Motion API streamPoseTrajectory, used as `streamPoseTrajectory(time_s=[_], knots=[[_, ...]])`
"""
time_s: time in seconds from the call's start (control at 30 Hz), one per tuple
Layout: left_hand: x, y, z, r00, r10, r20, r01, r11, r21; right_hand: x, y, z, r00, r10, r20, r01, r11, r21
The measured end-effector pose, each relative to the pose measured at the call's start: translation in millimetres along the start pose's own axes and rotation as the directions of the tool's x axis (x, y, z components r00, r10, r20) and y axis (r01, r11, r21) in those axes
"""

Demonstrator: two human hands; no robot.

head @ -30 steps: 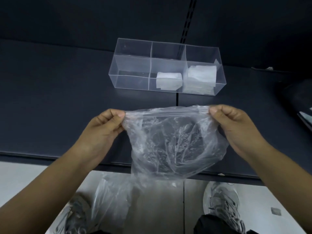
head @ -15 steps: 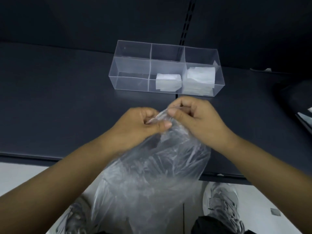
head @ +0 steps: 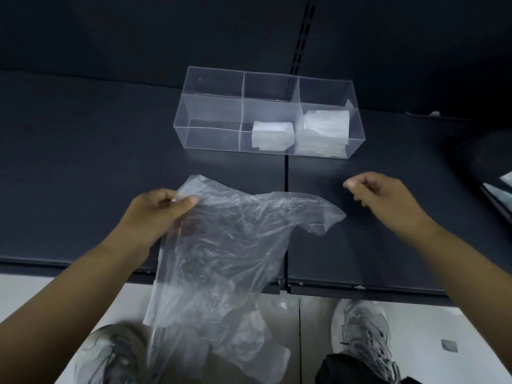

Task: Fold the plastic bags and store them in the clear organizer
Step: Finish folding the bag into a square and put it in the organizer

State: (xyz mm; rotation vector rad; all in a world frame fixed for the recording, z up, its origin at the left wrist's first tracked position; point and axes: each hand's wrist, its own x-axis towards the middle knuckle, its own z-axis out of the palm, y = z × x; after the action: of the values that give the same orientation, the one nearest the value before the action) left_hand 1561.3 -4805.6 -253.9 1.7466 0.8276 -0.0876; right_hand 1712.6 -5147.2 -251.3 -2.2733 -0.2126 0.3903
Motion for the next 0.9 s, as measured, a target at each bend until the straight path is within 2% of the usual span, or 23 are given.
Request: streamPoseTrajectory(time_s=[0.13,0.23,0.33,0.4,0.5,0.57,0.63,0.73,0.8,0.9], knots=[[10.6,12.2,2.8,0.996,-0.074,0.04,0.077,0.993,-0.085,-12.0,-6.2,7.3,0.974,0.015,0.226,-0.022,0.999,0.029],[18.3,17.6,5.9,0.99,-0.138,0.028,0.141,0.97,-0.2,-18.6,-7.3,11.9,0.949,-0.042,0.312,0.067,0.995,-0.071],[23.5,15.9,7.6,0.988,-0.157,-0.005,0.149,0.95,-0.273,-23.3,-2.6,19.5,0.977,-0.069,0.201,0.09,0.991,-0.097],[25.8,12.8,7.3,0.986,-0.167,-0.004,0.157,0.934,-0.322,-24.4,-0.4,21.9,0.995,-0.004,0.104,0.0,0.999,0.035],[29.2,9.0,6.0,0.983,-0.185,-0.002,0.171,0.914,-0.369,-25.6,-3.3,17.3,0.984,0.105,0.146,-0.141,0.954,0.266],[32.2,7.7,4.6,0.978,-0.207,-0.004,0.188,0.897,-0.399,-25.3,-7.7,11.3,0.964,0.115,0.24,-0.215,0.867,0.448],[34.5,6.6,3.0,0.97,-0.243,-0.009,0.217,0.881,-0.419,-24.2,-12.4,6.3,0.938,0.08,0.338,-0.294,0.703,0.648],[35.8,5.5,1.9,0.96,-0.278,-0.019,0.242,0.865,-0.439,-24.5,-18.8,4.6,0.9,-0.014,0.435,-0.37,0.5,0.783],[36.3,5.0,1.6,0.96,-0.279,-0.026,0.239,0.865,-0.442,-24.9,-21.4,3.9,0.875,-0.082,0.478,-0.401,0.432,0.808],[37.8,4.0,0.2,0.959,-0.284,-0.025,0.245,0.865,-0.439,-25.1,-24.8,0.1,0.848,-0.142,0.511,-0.417,0.417,0.808]])
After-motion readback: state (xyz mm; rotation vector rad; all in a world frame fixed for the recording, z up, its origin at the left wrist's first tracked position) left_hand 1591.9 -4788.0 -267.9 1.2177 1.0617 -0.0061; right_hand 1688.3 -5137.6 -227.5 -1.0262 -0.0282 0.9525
